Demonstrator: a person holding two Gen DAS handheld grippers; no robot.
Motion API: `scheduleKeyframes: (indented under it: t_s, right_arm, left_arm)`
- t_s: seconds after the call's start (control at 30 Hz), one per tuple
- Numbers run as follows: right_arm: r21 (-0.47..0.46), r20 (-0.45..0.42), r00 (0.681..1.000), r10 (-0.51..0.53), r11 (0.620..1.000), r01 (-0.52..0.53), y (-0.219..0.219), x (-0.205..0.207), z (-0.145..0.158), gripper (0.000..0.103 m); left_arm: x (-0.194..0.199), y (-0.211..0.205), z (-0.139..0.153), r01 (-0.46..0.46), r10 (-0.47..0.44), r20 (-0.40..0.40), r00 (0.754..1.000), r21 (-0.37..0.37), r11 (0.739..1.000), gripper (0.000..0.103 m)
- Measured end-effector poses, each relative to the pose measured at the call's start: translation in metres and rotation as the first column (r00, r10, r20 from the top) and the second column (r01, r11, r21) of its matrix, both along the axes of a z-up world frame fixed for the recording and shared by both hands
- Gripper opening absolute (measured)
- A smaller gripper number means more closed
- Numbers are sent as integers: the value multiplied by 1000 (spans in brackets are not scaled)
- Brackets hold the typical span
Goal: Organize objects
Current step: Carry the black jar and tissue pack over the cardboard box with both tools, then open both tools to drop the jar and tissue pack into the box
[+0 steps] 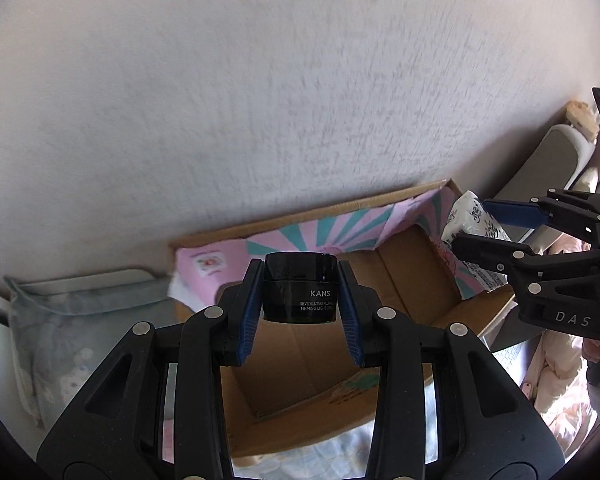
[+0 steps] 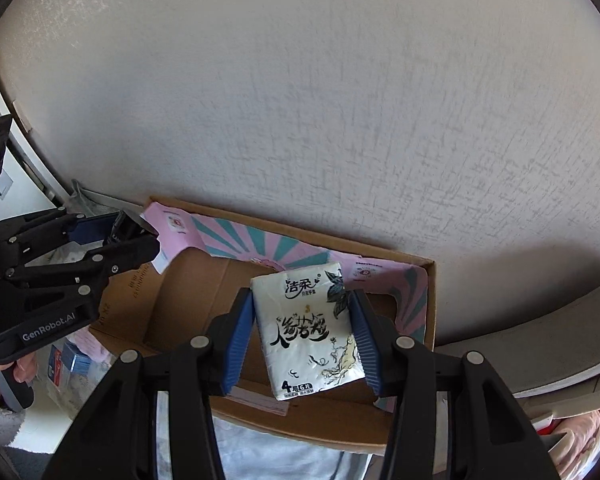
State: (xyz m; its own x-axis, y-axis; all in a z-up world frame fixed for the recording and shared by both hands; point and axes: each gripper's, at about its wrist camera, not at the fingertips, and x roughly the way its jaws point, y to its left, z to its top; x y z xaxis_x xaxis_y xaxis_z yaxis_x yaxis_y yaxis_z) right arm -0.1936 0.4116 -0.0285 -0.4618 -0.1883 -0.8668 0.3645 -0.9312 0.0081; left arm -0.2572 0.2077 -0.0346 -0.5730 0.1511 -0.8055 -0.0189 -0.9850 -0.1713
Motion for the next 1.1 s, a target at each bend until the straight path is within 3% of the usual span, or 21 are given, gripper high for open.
scheduleKeyframes:
  t_s: [0.3, 0.53, 0.57, 0.6, 0.63, 0.67, 0.7, 0.8, 1.1]
  right_arm:
    - [-11, 62, 997, 38, 999, -37, 11, -20, -33, 45]
    - [20, 168, 980, 109, 993, -114, 5, -36, -69, 48]
    - [28, 184, 976, 113, 992, -120, 5, -37, -74, 52]
    - [30, 198, 973, 117, 992, -126, 6, -38, -79, 71]
    - [16, 201, 971, 130, 991, -135, 8, -37, -83, 93]
    - [0, 195, 970, 146, 989, -149, 10, -36, -83, 100]
    - [-10, 188, 969, 157, 987, -158, 12, -35, -83, 103]
    - [1, 183, 967, 176, 984, -179, 16, -30, -86, 103]
    - [-1, 188, 965, 182, 983, -185, 11, -29, -86, 103]
  left_arm:
    - [-17, 18, -30, -19, 21, 72, 997, -17, 1000, 33]
    - [-41, 21, -58, -12, 22, 204, 979, -48, 999, 35]
    - [-42, 22, -59, -5, 17, 206, 978, -57, 998, 39]
    - [-43, 23, -59, 2, 13, 209, 978, -69, 998, 45]
    - [-44, 24, -59, 5, 11, 211, 978, -78, 997, 79]
    - [-46, 24, -59, 1, 22, 216, 976, -107, 994, 102]
    - [-46, 23, -59, -4, 32, 207, 978, -134, 991, 103]
    - [-50, 16, -64, -10, 27, 219, 975, -77, 997, 103]
    - [-55, 14, -69, -13, 28, 222, 975, -69, 998, 103]
